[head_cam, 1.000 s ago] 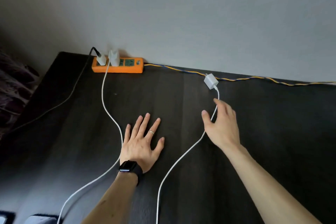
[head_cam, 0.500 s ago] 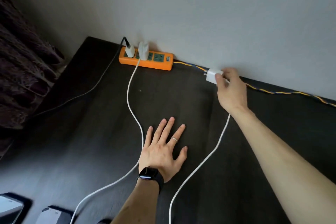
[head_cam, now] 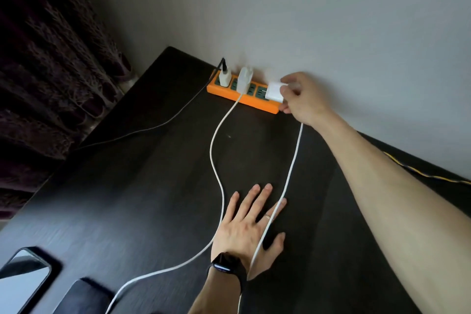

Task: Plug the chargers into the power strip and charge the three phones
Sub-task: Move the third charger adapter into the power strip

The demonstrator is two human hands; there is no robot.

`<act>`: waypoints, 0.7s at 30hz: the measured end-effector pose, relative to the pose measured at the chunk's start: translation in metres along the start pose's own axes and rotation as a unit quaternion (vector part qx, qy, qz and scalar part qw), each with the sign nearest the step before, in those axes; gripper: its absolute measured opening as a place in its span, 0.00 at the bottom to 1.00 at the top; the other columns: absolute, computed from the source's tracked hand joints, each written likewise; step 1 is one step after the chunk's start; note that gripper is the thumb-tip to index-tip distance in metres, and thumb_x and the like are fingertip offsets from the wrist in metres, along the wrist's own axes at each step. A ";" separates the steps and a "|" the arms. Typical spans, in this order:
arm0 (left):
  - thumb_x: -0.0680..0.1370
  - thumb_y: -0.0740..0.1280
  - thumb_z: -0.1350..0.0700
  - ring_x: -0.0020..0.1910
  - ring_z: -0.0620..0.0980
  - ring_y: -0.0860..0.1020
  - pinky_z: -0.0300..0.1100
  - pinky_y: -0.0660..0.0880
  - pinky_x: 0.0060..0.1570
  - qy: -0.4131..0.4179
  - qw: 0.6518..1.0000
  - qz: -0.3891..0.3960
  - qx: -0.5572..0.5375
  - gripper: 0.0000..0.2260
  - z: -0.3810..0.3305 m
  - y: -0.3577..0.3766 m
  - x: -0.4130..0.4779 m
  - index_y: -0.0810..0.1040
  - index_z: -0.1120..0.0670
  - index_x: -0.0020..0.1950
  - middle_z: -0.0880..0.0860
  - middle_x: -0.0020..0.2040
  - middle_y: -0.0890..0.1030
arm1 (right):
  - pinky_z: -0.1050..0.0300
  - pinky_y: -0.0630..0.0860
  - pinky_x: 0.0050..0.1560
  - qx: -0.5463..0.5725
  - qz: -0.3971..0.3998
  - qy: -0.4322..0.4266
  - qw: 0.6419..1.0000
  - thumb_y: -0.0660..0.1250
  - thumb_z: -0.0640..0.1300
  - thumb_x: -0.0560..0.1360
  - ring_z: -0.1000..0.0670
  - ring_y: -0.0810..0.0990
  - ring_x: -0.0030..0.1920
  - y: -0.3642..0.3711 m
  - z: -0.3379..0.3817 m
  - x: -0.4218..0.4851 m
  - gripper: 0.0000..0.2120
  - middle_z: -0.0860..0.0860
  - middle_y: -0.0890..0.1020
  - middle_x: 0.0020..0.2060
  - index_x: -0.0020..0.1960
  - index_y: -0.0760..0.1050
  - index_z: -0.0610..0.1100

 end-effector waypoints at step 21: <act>0.78 0.56 0.36 0.80 0.45 0.44 0.52 0.38 0.76 -0.001 1.000 -0.005 -0.016 0.29 0.002 -0.004 0.001 0.52 0.36 0.78 0.44 0.81 0.49 | 0.55 0.77 0.43 -0.191 -0.037 0.002 0.981 0.66 0.53 0.78 0.46 0.83 0.49 0.022 0.054 0.026 0.15 0.47 0.85 0.48 0.54 0.84 0.44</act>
Point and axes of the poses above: each hand's wrist, its own x-axis towards the middle knuckle, its own y-axis out of the palm, z = x × y, the point moved 1 cm from there along x, towards the middle knuckle
